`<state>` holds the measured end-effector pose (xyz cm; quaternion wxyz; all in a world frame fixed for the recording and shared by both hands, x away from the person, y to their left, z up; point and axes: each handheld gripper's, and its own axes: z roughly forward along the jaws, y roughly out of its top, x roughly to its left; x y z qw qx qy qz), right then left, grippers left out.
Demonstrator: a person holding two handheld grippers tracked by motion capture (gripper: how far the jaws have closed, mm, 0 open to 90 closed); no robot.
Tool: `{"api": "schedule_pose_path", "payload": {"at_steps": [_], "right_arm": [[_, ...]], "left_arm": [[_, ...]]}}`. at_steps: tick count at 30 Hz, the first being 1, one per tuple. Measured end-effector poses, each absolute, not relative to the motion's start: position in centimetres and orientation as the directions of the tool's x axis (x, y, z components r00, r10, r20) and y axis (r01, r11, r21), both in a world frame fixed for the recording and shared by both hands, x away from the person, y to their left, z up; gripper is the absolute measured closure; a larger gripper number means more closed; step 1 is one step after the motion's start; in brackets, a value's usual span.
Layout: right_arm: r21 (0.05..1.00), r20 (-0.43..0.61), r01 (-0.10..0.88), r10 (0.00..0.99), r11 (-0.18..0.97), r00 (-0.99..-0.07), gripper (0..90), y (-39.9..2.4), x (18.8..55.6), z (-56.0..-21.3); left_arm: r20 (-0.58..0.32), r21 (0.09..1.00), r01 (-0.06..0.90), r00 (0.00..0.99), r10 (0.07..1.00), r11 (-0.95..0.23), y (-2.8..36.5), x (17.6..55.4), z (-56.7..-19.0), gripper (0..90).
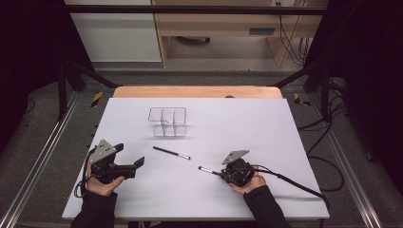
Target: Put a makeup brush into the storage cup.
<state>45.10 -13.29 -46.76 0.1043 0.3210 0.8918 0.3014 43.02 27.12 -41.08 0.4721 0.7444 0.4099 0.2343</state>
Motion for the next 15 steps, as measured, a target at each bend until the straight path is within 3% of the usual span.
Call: {"api": "schedule_pose_path", "payload": {"at_steps": [15], "right_arm": [[0.603, 0.047, 0.558, 0.674, 0.569, -0.737, 84.3, -13.13, 44.48, -46.78]], "left_arm": [[-0.042, 0.895, 0.39, 0.554, 0.832, -0.215, 27.07, 43.0, -41.06, 5.0]]}}
